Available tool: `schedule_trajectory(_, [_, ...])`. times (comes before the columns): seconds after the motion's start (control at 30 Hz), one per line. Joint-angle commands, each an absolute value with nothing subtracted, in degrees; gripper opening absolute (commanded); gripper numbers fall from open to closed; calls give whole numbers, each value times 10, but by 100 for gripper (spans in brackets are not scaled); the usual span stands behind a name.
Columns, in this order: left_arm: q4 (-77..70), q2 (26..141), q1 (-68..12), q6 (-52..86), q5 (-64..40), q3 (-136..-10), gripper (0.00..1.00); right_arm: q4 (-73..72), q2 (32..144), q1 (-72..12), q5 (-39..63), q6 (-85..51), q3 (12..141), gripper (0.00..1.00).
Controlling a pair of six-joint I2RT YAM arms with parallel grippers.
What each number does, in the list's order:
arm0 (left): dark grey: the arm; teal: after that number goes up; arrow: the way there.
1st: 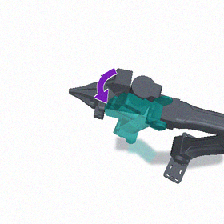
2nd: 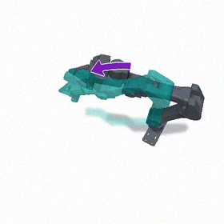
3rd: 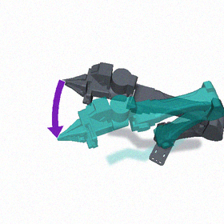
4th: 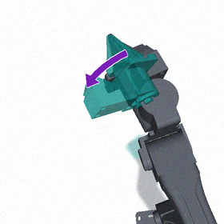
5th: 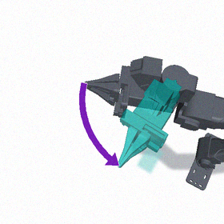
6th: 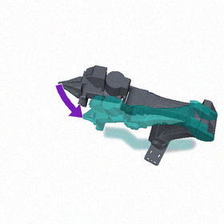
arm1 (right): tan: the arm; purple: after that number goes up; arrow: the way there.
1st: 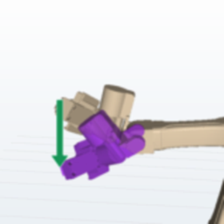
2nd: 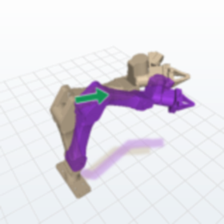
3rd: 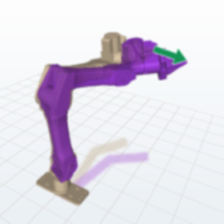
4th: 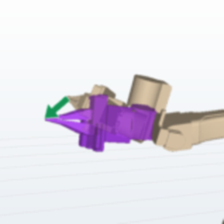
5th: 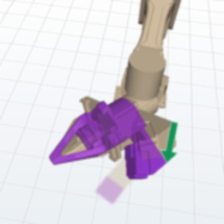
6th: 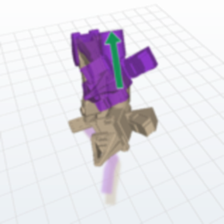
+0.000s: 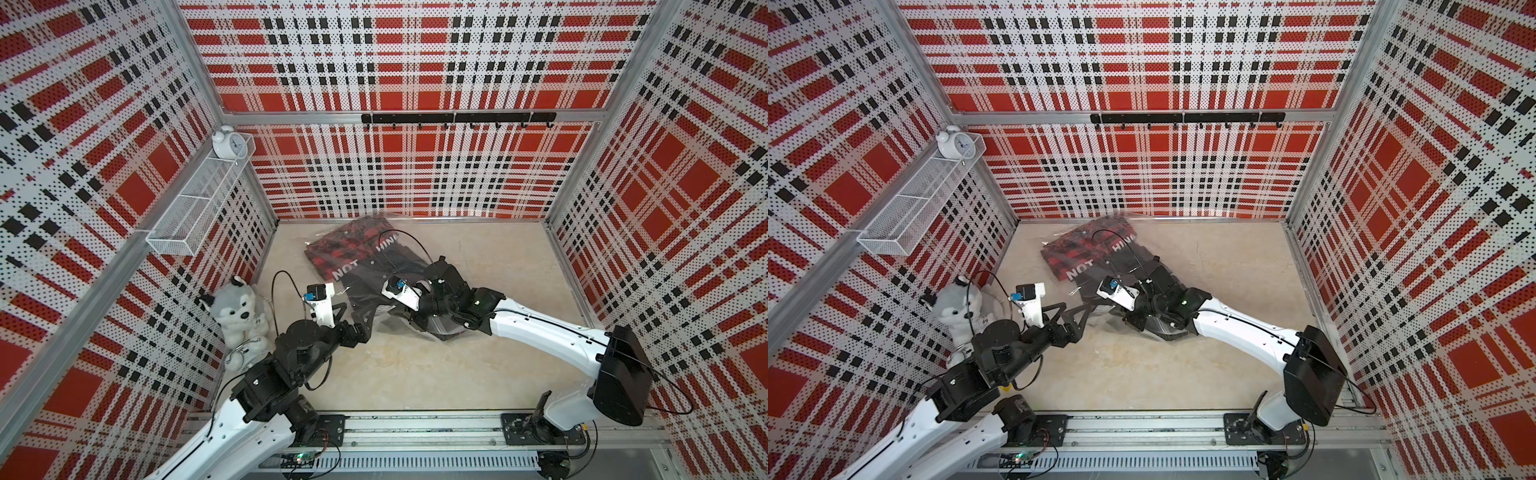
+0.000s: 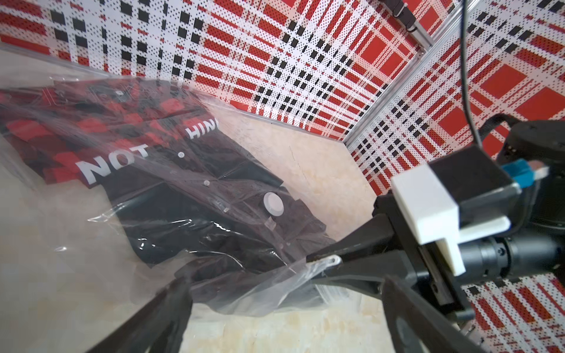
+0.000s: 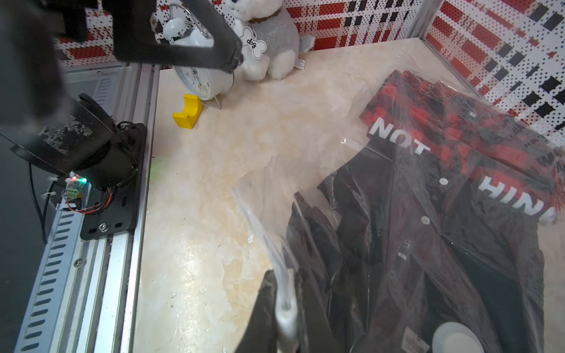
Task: Place the folded shirt into the vacuum bag
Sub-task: Close the vacuum bag at the center of the board.
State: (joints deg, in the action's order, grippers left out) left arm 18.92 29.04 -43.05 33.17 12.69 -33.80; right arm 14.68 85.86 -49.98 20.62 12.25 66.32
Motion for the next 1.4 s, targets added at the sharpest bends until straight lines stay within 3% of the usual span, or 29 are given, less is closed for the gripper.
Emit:
schedule_trajectory(0.0, [31,290,-425,326,112,-292,98,122,844,-483,213,105,659,0])
schedule_trajectory(0.17, [-183,291,-360,329,16,-176,98,122,843,-457,213,105,638,0])
schedule_trajectory(0.23, [-256,311,-313,335,-82,-151,98,122,842,-443,213,105,632,0])
schedule_trajectory(0.3, [-279,328,-278,328,-162,-149,98,122,841,-432,213,105,624,0])
schedule_trajectory(0.63, [-356,433,-265,287,-277,-148,99,122,854,-419,213,105,642,0])
schedule_trajectory(0.67, [-356,443,-265,281,-282,-150,99,45,855,-419,376,12,645,0])
schedule_trajectory(0.97, [-356,511,-228,234,-351,-187,84,75,853,-417,411,30,651,0])
schedule_trajectory(1.07, [-360,534,-222,215,-393,-208,72,83,851,-417,410,37,652,0])
schedule_trajectory(1.23, [-353,576,-210,177,-445,-238,45,90,852,-416,407,40,660,0])
schedule_trajectory(1.37, [-352,579,-200,173,-459,-242,41,90,862,-416,408,38,673,0])
